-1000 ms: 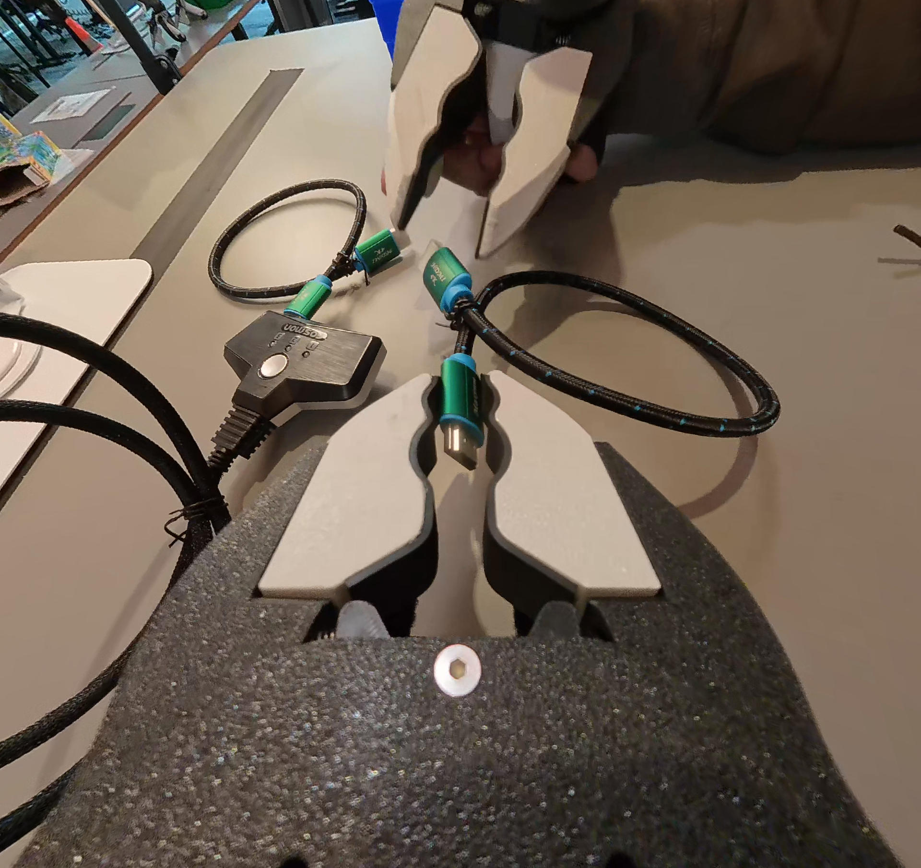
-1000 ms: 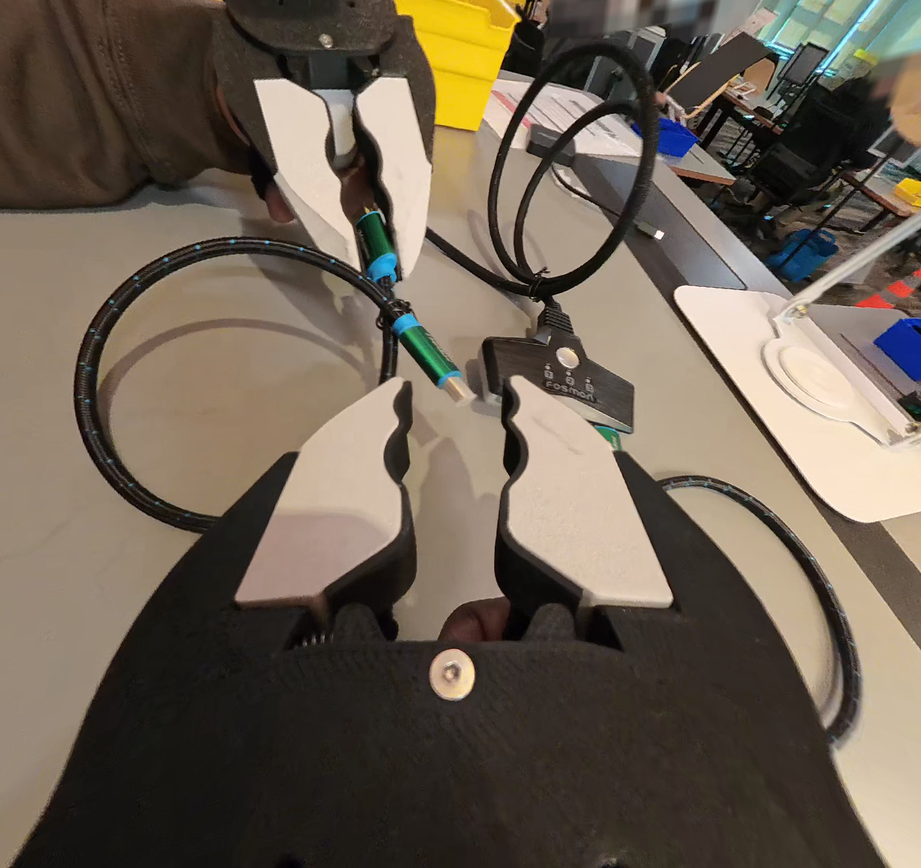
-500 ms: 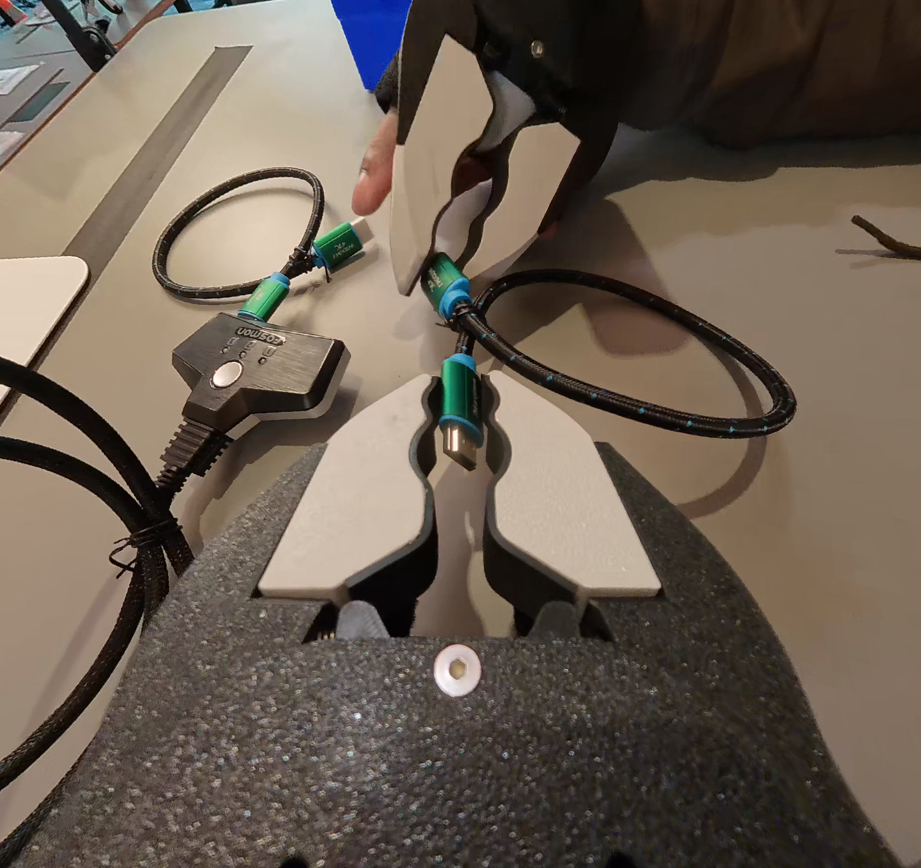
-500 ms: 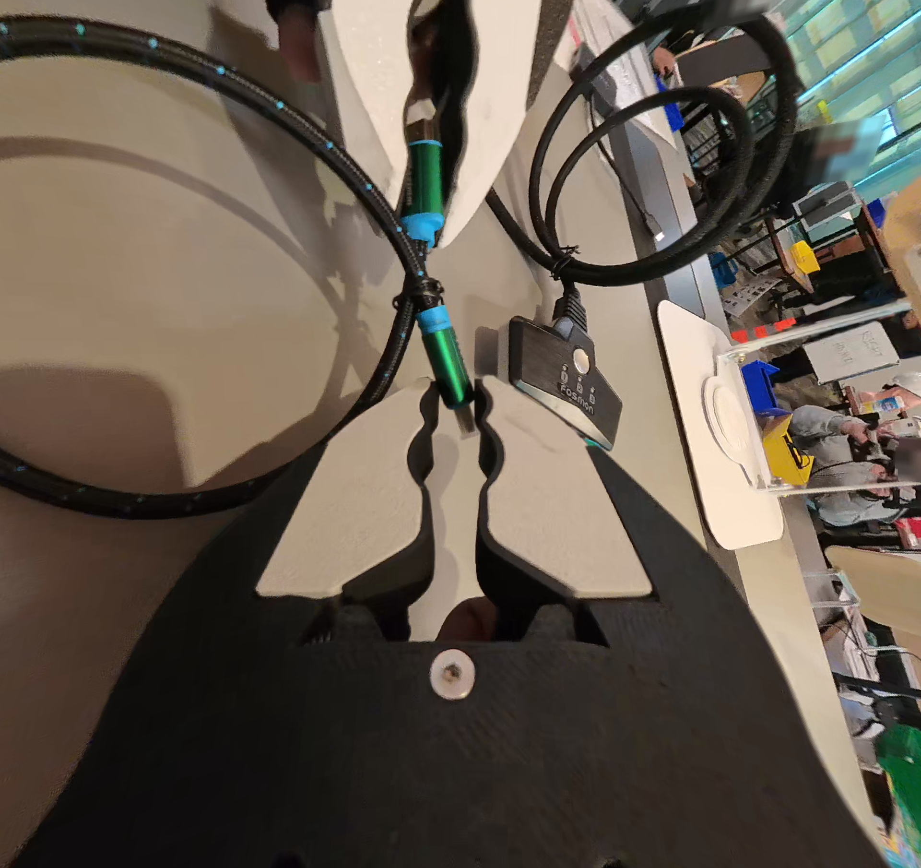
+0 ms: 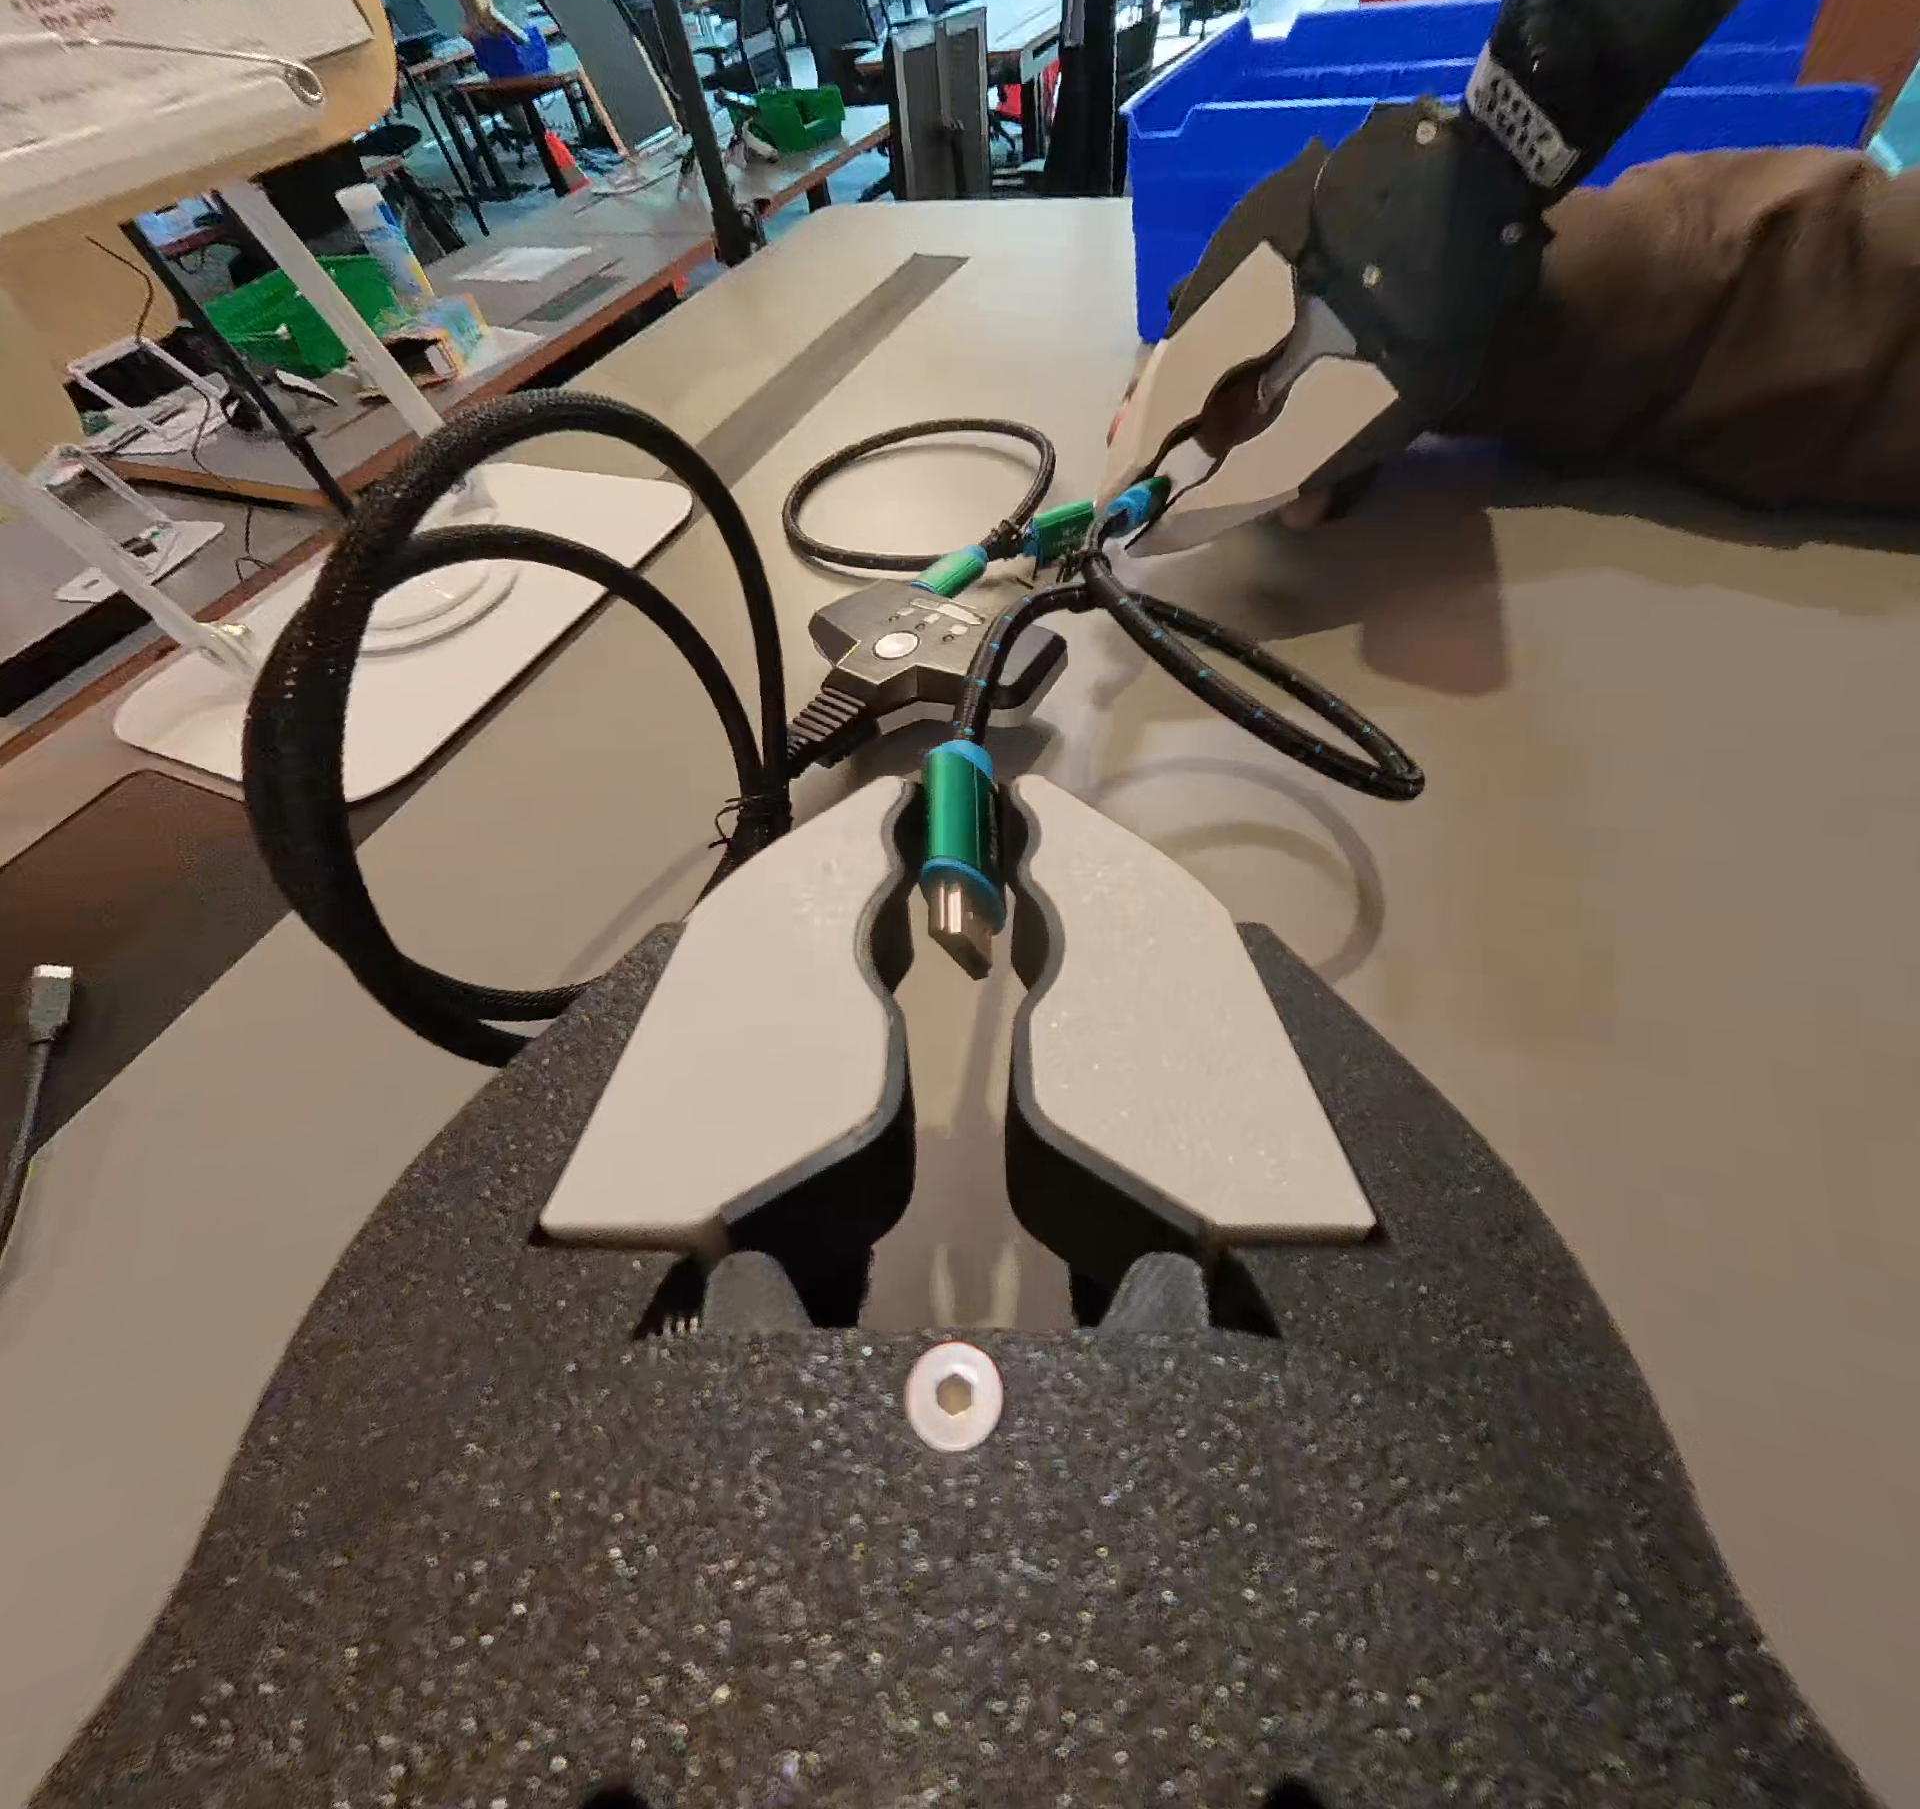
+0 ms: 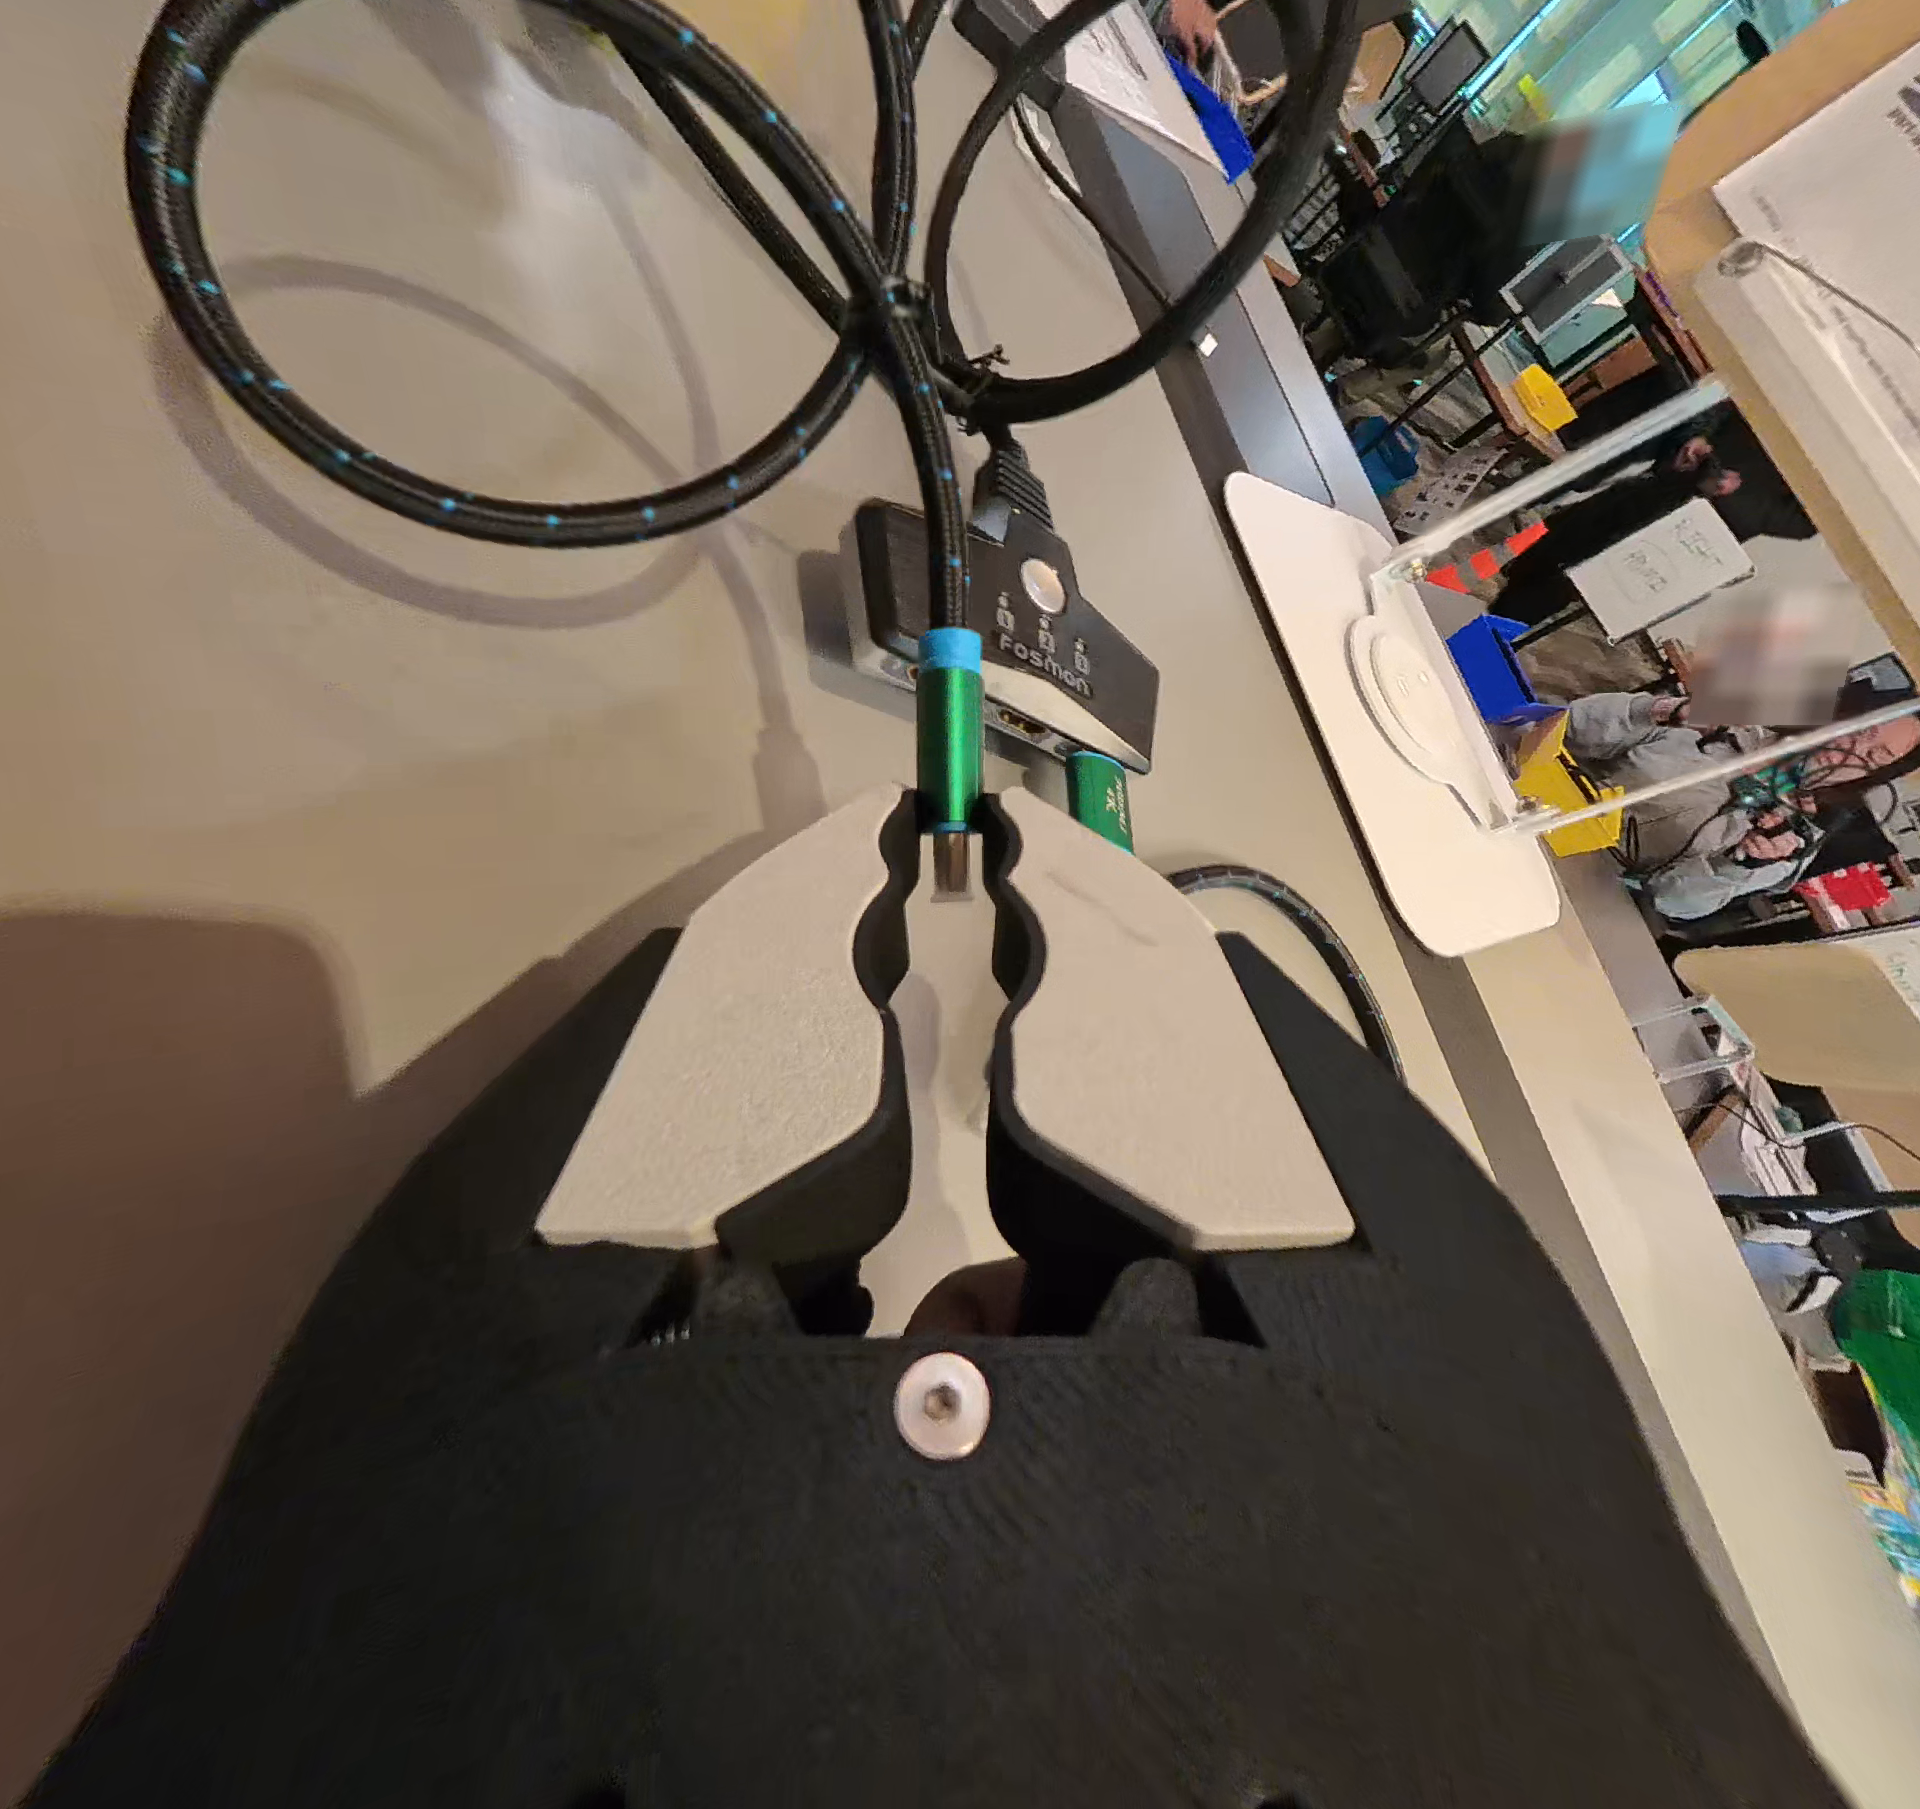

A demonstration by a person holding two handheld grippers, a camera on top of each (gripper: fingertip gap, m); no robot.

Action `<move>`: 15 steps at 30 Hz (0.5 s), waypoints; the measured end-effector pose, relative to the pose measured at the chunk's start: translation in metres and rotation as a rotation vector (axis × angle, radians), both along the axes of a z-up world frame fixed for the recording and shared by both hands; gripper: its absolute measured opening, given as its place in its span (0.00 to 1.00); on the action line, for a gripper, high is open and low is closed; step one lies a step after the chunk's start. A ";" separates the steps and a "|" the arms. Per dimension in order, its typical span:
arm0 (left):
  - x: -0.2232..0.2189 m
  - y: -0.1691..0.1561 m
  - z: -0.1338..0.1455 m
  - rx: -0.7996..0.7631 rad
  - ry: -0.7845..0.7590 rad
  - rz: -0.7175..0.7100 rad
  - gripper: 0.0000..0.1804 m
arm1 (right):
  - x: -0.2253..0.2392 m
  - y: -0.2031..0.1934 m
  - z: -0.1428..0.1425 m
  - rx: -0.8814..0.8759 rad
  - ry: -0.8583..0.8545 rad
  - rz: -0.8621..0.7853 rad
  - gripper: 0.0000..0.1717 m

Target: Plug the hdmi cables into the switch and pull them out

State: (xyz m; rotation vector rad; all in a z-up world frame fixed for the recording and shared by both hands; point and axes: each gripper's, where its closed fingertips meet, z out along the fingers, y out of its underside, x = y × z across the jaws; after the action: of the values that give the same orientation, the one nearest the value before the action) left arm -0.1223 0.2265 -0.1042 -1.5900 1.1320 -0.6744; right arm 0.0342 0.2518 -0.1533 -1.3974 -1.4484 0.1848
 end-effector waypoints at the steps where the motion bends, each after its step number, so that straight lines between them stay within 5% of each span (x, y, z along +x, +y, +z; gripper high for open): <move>1: 0.003 -0.001 0.001 -0.001 -0.003 -0.008 0.08 | -0.003 -0.001 -0.002 0.005 -0.009 0.004 0.06; 8: 0.009 0.000 -0.003 0.016 0.038 -0.003 0.08 | -0.002 0.001 -0.008 -0.001 -0.040 -0.016 0.15; 15: 0.018 -0.003 0.001 0.045 0.052 -0.024 0.07 | -0.008 -0.003 0.026 -0.090 0.191 0.000 0.17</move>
State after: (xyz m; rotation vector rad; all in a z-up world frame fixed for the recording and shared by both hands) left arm -0.1038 0.2232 -0.1033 -1.5659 1.1983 -0.6226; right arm 0.0267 0.2485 -0.1276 -1.4121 -1.2950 0.3776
